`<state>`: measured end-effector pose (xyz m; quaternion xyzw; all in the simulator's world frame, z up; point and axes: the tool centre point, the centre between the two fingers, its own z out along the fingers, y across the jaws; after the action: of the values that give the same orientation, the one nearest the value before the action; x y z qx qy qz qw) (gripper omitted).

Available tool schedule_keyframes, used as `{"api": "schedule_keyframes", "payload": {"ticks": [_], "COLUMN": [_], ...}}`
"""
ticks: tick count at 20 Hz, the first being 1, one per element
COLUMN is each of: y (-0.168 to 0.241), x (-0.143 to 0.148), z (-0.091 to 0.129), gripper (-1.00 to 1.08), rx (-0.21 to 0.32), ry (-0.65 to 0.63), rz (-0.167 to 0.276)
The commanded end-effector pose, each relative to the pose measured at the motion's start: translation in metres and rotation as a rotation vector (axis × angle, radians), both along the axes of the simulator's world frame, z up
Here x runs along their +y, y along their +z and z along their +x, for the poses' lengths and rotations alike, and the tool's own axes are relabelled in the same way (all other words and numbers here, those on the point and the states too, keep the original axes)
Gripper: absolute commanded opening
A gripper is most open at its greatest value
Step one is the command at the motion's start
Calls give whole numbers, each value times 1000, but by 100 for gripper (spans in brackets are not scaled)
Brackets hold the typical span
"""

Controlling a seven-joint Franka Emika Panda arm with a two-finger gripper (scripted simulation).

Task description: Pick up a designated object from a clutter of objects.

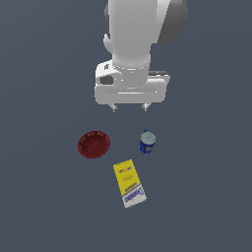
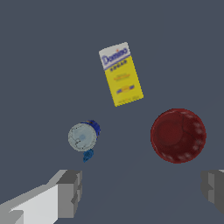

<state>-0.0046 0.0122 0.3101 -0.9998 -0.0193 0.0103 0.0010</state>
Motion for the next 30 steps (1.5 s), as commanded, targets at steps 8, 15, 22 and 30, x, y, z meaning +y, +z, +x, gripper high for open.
{"api": "schedule_keyframes", "payload": {"ticks": [8, 15, 22, 30], "y": [-32, -82, -138, -176], "x": [16, 40, 69, 89], "z": [3, 1, -9, -21], "gripper": [100, 100, 100, 100], "rx": [-3, -9, -16, -19], "ry": [-59, -151, -259, -334], "rz": [-6, -12, -12, -7]}}
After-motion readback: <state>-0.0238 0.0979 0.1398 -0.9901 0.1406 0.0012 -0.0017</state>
